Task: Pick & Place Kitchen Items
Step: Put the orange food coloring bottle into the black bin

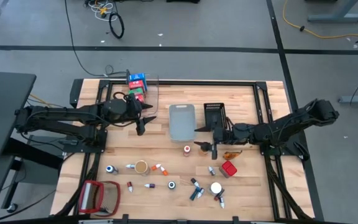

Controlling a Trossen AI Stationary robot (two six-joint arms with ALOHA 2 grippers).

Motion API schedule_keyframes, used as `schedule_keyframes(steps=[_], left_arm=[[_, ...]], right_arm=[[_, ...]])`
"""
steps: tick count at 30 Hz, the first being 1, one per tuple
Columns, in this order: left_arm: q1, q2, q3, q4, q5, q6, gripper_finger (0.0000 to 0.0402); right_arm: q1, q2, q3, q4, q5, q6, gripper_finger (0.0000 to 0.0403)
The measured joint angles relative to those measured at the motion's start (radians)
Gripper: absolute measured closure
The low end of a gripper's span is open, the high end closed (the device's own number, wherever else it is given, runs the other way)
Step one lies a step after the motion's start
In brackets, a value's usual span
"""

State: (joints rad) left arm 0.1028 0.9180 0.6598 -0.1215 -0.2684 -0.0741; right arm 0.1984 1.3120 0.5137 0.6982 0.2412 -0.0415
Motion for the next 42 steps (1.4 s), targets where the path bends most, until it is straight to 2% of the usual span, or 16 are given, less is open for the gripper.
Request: schedule_keyframes(steps=[6, 12, 18, 26, 31, 36, 42], left_arm=[[0.0, 0.0, 0.0, 0.009, 0.0, -0.001, 0.0141], [0.0, 0.0, 0.0, 0.007, 0.0, 0.006, 0.0141], [0.0, 0.0, 0.0, -0.004, 0.0, 0.007, 0.0141], [0.0, 0.0, 0.0, -0.003, 0.0, 0.008, 0.0141], [0.0, 0.0, 0.0, -0.002, 0.0, 0.007, 0.014], [0.0, 0.0, 0.0, -0.001, 0.0, 0.008, 0.014], [0.0, 0.0, 0.0, -0.001, 0.0, 0.01, 0.014]], right_arm=[[-0.008, 0.097, 0.092, -0.112, -0.101, 0.047, 0.0167], [-0.009, 0.197, 0.233, -0.391, -0.103, 0.13, 0.0178], [-0.01, 0.237, 0.336, -0.556, -0.101, 0.143, 0.0179], [-0.028, 0.251, 0.341, -0.625, -0.103, 0.242, 0.0179], [-0.033, 0.269, 0.341, -0.624, -0.128, 0.238, 0.0187], [-0.038, 0.31, 0.341, -0.624, -0.134, 0.236, 0.0214], [-0.038, 0.319, 0.341, -0.598, -0.187, 0.154, 0.0257]])
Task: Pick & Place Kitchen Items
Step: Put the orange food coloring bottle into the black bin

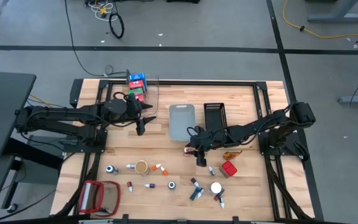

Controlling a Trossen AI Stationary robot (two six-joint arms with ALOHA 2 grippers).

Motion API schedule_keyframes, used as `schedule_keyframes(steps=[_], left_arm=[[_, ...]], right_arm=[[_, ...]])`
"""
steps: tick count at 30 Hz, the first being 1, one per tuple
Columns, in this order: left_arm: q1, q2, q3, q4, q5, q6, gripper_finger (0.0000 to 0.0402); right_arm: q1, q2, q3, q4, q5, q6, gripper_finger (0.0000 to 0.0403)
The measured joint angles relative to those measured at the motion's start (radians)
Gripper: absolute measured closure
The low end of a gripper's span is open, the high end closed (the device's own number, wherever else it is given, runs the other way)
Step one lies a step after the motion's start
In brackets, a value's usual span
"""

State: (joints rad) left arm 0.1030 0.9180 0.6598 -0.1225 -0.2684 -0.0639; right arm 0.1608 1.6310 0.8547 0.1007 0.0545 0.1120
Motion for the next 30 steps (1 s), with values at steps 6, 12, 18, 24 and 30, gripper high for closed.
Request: schedule_keyframes(steps=[6, 12, 18, 24, 30], left_arm=[[0.001, 0.0, 0.0, 0.0, 0.0, 0.0, 0.014], [0.001, 0.0, 0.0, 0.0, 0.0, 0.0, 0.014], [0.001, 0.0, 0.0, 0.0, 0.0, 0.0, 0.014], [0.0, 0.0, 0.0, 0.0, 0.0, 0.0, 0.014], [0.0, 0.0, 0.0, 0.0, 0.0, 0.0, 0.0141]], right_arm=[[-0.02, -0.001, 0.003, 0.001, 0.009, 0.003, 0.0301], [-0.028, -0.004, 0.001, 0.036, -0.03, -0.016, 0.0313], [-0.026, -0.063, 0.0, 0.058, -0.099, -0.031, 0.0354], [-0.029, -0.084, 0.0, 0.045, -0.039, -0.068, 0.0371], [-0.027, -0.112, -0.001, 0.048, -0.043, -0.107, 0.0366]])
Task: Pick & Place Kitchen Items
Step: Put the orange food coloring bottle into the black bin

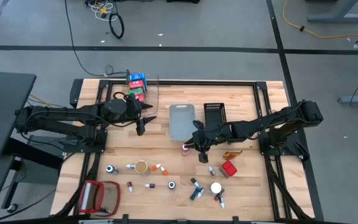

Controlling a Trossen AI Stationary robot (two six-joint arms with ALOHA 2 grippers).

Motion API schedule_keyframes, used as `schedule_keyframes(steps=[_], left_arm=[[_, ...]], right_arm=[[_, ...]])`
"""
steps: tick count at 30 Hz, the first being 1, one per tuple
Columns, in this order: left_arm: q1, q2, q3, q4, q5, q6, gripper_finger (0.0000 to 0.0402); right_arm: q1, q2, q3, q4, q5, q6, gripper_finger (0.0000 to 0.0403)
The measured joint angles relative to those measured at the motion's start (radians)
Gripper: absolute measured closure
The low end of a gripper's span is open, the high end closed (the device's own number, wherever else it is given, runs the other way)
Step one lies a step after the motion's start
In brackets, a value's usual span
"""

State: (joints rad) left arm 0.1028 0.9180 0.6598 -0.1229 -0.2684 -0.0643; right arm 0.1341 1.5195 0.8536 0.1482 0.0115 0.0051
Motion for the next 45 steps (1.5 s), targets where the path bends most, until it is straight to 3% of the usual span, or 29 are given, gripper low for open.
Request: schedule_keyframes(steps=[7, 11, 14, 18, 23, 27, 32, 45], left_arm=[[0.0, 0.0, 0.0, 0.0, 0.0, 0.0, 0.0141], [0.0, 0.0, 0.0, 0.0, 0.0, 0.0, 0.0141], [0.0, 0.0, 0.0, 0.0, 0.0, 0.0, 0.0141], [0.0, 0.0, 0.0, 0.0, 0.0, 0.0, 0.0141], [0.0, 0.0, 0.0, 0.001, 0.0, 0.015, 0.0141], [0.001, 0.0, 0.0, 0.001, 0.0, 0.017, 0.0141], [0.001, 0.0, 0.0, 0.001, 0.0, 0.017, 0.0141], [0.001, 0.0, 0.0, 0.017, 0.0, 0.058, 0.0141]], right_arm=[[0.0, -0.173, 0.0, -0.084, 0.122, -0.117, 0.0363], [-0.014, -0.299, 0.001, -0.236, 0.327, -0.138, 0.0362], [-0.052, -0.356, 0.001, -0.377, 0.501, -0.057, 0.0362], [-0.146, -0.365, 0.001, -0.528, 0.615, 0.059, 0.0361], [-0.274, -0.334, -0.066, -0.488, 0.589, 0.14, 0.0361], [-0.326, -0.33, -0.204, -0.251, 0.52, 0.208, 0.0361], [-0.348, -0.33, -0.332, 0.065, 0.464, 0.154, 0.036], [-0.441, -0.33, -0.37, 0.098, 0.329, 0.186, 0.036]])
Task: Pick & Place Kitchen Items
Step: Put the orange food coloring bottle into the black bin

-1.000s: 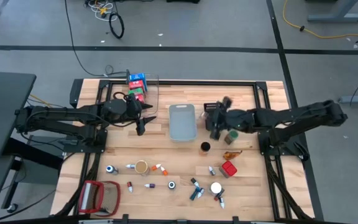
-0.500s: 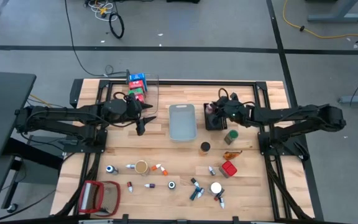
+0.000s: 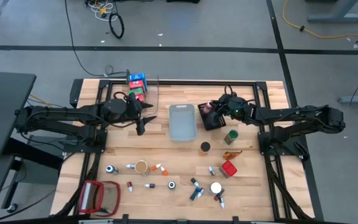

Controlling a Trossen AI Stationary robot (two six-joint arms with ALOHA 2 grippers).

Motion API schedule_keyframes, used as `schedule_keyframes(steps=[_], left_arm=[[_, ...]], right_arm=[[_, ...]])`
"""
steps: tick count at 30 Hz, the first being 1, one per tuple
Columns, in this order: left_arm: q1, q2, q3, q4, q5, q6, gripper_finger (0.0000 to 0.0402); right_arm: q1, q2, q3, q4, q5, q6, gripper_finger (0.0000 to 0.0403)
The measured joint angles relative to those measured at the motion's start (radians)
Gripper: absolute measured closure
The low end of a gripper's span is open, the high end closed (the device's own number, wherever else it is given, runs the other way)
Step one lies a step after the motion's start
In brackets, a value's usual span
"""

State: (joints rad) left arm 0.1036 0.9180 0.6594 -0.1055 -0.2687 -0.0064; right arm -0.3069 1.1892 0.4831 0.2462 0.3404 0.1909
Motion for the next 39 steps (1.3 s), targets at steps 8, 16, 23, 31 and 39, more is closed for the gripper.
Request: schedule_keyframes(steps=[8, 16, 23, 31, 39], left_arm=[[0.0, 0.0, 0.0, 0.0, 0.0, 0.078, 0.0141], [0.0, 0.0, 0.0, 0.0, 0.0, 0.15, 0.0141], [0.0, 0.0, 0.0, 0.0, 0.0, 0.207, 0.0141], [0.0, 0.0, 0.0, -0.001, 0.0, 0.245, 0.0141], [0.0, 0.0, 0.0, 0.0, 0.0, 0.245, 0.0141]], right_arm=[[0.0, 0.083, 0.0, 0.042, -0.003, -0.006, 0.036], [-0.002, 0.19, 0.0, 0.169, -0.046, -0.08, 0.036], [-0.005, 0.214, 0.004, 0.179, -0.048, -0.121, 0.0352], [-0.006, 0.217, 0.001, 0.207, -0.081, -0.146, 0.0285], [-0.006, 0.217, 0.001, 0.232, -0.151, -0.124, 0.0238]])
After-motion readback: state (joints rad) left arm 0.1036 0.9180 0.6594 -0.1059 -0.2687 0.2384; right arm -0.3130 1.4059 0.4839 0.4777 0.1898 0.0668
